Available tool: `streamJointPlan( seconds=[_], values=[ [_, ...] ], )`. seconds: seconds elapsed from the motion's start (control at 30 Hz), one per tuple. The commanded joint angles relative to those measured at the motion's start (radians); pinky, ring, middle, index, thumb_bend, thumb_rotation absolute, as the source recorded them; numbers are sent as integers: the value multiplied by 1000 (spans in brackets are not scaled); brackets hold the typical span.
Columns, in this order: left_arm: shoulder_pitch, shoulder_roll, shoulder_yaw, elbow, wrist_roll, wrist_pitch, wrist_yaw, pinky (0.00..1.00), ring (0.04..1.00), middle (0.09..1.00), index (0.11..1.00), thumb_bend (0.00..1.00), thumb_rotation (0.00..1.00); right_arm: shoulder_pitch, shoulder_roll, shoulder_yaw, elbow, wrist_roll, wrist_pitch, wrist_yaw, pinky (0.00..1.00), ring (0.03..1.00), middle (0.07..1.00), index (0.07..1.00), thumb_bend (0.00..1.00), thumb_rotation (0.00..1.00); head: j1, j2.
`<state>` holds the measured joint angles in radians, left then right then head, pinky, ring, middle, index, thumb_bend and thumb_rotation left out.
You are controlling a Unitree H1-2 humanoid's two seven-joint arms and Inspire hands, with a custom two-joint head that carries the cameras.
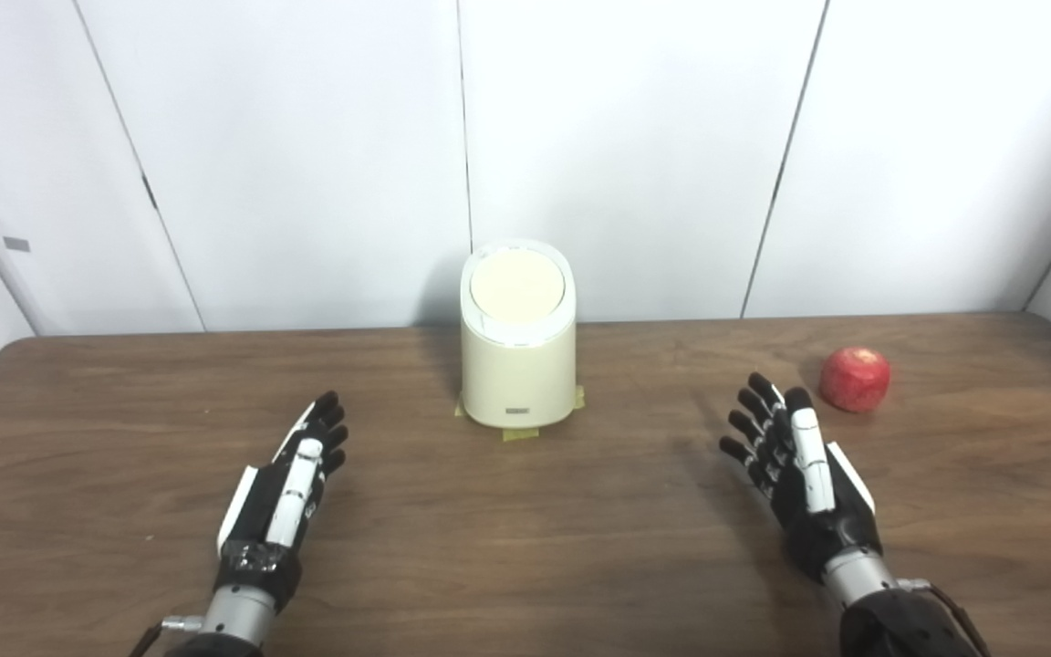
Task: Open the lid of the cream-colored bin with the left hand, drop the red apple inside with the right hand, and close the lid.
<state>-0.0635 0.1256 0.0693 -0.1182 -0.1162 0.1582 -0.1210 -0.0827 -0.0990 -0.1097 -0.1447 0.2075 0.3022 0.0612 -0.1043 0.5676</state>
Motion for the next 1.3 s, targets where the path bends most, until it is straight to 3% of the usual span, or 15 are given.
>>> streamJointPlan(
  seconds=[0.0, 0.7, 0.93, 1.07, 1.27],
  values=[
    [-43, 4, -2, -33, -7, -14, -1, 962, 954, 961, 968, 418, 874, -41, -7, -3, -36, 0, -21, 1, 899, 956, 975, 966, 549, 1000, -1, 1],
    [-44, 8, -1, -38, 2, -5, 5, 951, 948, 954, 965, 404, 835, -42, -1, -4, -58, 5, 12, -2, 896, 946, 971, 966, 522, 1000, -4, 12],
    [-48, 22, -7, -29, 24, -11, 2, 937, 936, 947, 965, 426, 737, -46, 4, -3, -56, 6, 17, -3, 877, 940, 968, 962, 505, 1000, 1, 11],
    [-51, 37, -16, -46, 56, 0, 5, 922, 941, 949, 974, 441, 583, -50, 3, 1, -57, 1, 22, -2, 851, 930, 962, 954, 512, 1000, 13, 12],
    [-56, 40, -4, -61, 92, 16, 32, 874, 933, 936, 988, 562, 443, -56, -1, 0, -55, 8, 31, 5, 860, 926, 960, 954, 518, 990, 4, 0]
  ],
)
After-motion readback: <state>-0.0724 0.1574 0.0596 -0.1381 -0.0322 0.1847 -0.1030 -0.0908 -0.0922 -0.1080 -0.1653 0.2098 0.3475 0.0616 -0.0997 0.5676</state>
